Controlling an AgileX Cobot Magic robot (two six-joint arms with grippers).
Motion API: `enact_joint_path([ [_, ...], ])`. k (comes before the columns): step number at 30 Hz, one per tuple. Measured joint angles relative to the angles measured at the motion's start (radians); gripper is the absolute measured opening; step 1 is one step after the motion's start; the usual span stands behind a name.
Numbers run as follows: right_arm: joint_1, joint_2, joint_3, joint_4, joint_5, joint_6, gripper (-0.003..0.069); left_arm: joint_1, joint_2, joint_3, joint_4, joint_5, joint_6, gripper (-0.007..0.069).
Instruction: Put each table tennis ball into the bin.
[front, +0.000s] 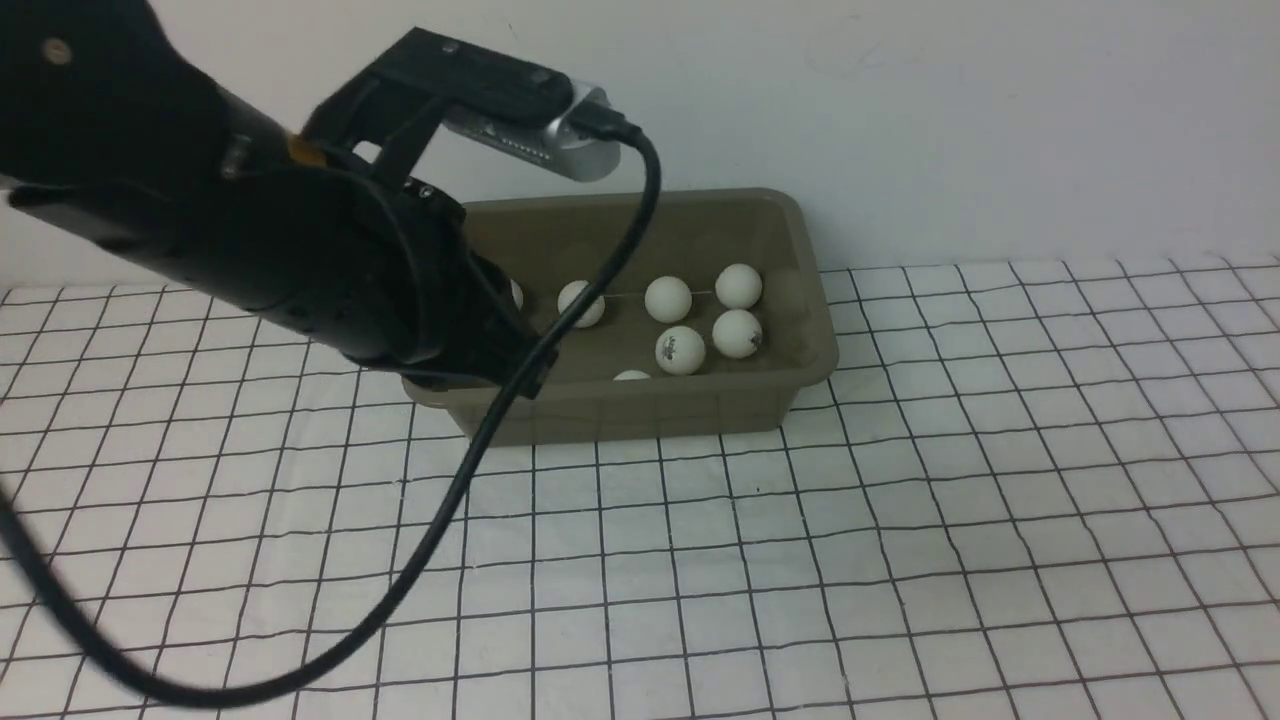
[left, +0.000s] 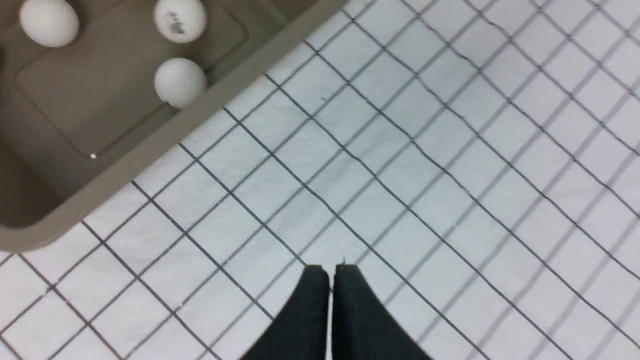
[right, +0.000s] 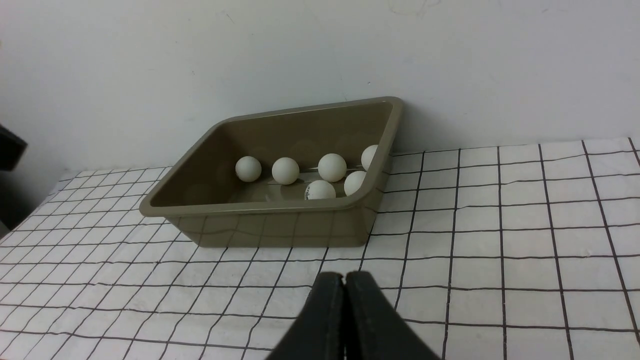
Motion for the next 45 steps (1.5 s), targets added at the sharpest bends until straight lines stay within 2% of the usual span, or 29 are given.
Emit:
enact_joint_path([
  [4,0.0,0.0,0.0,0.0,0.0,0.0,-0.0018,0.0,-0.117,0.007,-0.016,0.042,-0.007,-0.0004],
  [12,0.0,0.0,0.0,0.0,0.0,0.0,-0.0018,0.0,-0.308,0.016,-0.149,0.105,-0.053,-0.0004],
  [15,0.0,0.0,0.0,0.0,0.0,0.0,-0.0018,0.0,-0.333,0.016,-0.164,0.109,-0.049,-0.0004],
  [20,0.0,0.0,0.0,0.0,0.0,0.0,-0.0018,0.0,-0.351,0.016,-0.13,0.109,0.034,-0.0004],
  [23,0.0,0.0,0.0,0.0,0.0,0.0,-0.0018,0.008,-0.354,0.036,-0.05,0.078,0.093,-0.0004],
  [25,0.0,0.0,0.0,0.0,0.006,0.0,-0.0018,0.047,-0.384,0.1,-0.01,0.017,0.099,-0.0004],
  [30,0.0,0.0,0.0,0.0,0.014,0.0,-0.0018,0.316,-0.66,0.404,0.037,-0.25,-0.031,-0.0004],
  [33,0.0,0.0,0.0,0.0,0.014,0.0,-0.0018,0.44,-0.806,0.558,0.062,-0.35,-0.053,-0.0004],
  [39,0.0,0.0,0.0,0.0,0.016,0.0,-0.0018,0.535,-1.03,0.83,0.081,-0.448,-0.053,-0.0004],
  [45,0.0,0.0,0.0,0.0,0.016,0.0,-0.0018,0.556,-1.245,1.049,0.089,-0.453,-0.053,-0.0004],
])
